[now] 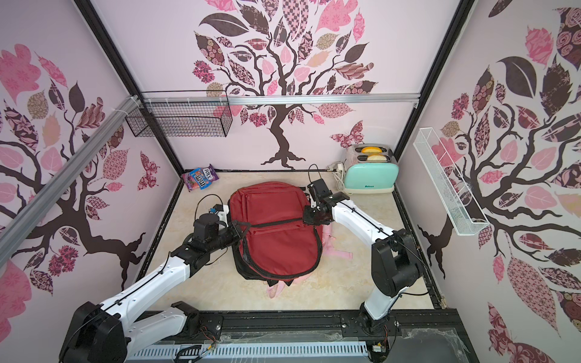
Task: Zip up the backpack
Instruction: Zip the zipper on the backpack, then pick up the backpack from the center of the board.
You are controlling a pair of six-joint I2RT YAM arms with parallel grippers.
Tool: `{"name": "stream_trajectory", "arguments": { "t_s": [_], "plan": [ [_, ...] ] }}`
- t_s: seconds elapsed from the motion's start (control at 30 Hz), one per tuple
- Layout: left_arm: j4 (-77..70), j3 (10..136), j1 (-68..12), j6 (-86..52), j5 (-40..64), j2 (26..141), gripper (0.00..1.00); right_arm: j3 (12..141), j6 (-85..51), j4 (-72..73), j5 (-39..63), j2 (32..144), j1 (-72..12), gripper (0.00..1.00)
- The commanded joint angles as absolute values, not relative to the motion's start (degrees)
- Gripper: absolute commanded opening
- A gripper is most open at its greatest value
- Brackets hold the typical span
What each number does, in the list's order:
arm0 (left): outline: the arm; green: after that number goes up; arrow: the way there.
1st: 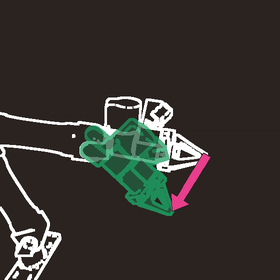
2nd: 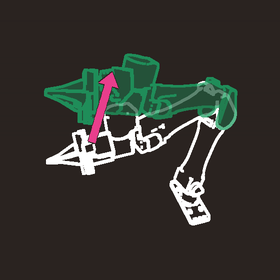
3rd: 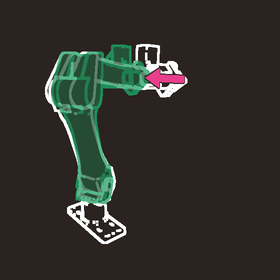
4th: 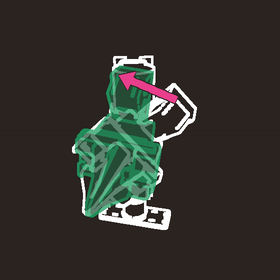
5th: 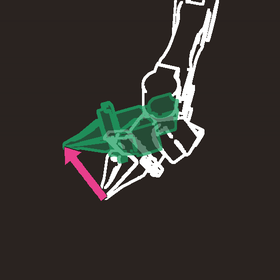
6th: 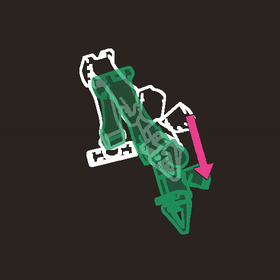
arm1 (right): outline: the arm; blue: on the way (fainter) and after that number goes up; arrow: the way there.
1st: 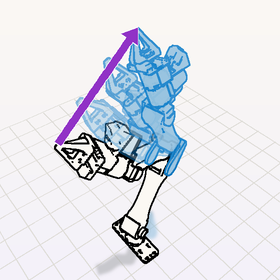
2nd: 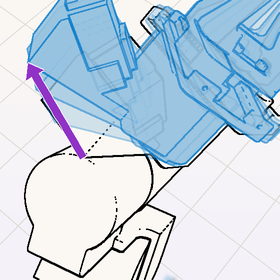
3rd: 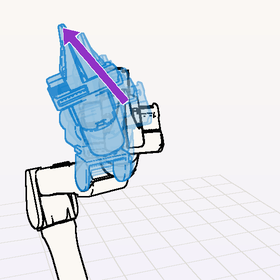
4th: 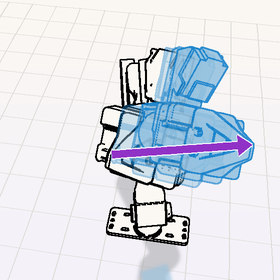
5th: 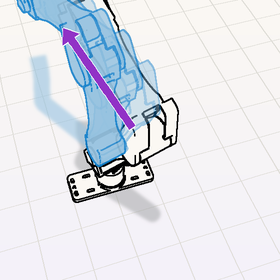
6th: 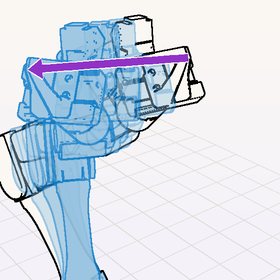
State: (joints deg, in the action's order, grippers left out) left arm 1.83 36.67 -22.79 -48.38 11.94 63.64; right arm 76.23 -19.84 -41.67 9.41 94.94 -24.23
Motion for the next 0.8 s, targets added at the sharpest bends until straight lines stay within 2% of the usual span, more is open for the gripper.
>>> {"name": "stream_trajectory", "arguments": {
  "t_s": [0.0, 0.07, 0.13, 0.17, 0.23, 0.53, 0.77],
  "plan": [
    [6.18, 41.59, -18.21, -45.94, 7.67, 66.47, 0.0, 75.71, -22.31, -35.94, 10.54, 91.48, -17.97, 0.0],
    [9.48, 43.89, -17.16, -44.26, 5.7, 69.16, 0.0, 72.3, -24.95, -29.89, 15.45, 88.3, -14.7, 0.21],
    [11.56, 44.93, -16.71, -43.29, 3.95, 71.58, 0.0, 71.2, -26.32, -28.45, 14.24, 86.96, -12.38, 0.35],
    [11.7, 45.12, -16.63, -42.48, 3.87, 73.17, 0.0, 71.51, -26.53, -29.0, 12.2, 86.97, -11.44, 0.54],
    [12.61, 45.4, -16.63, -41.42, 4.19, 76.46, 0.0, 72.44, -26.45, -30.35, 9.89, 88.13, -9.87, 0.64],
    [19.42, 47.44, -16.79, -39.48, -0.77, 87.63, 0.0, 72.85, -28.38, -27.91, 13.6, 99.39, -5.2, 0.68],
    [19.43, 47.38, -16.84, -39.85, -1.33, 92.3, 0.0, 69.8, -30.38, -20.99, 23.87, 106.4, -3.98, 0.7]
  ]
}}
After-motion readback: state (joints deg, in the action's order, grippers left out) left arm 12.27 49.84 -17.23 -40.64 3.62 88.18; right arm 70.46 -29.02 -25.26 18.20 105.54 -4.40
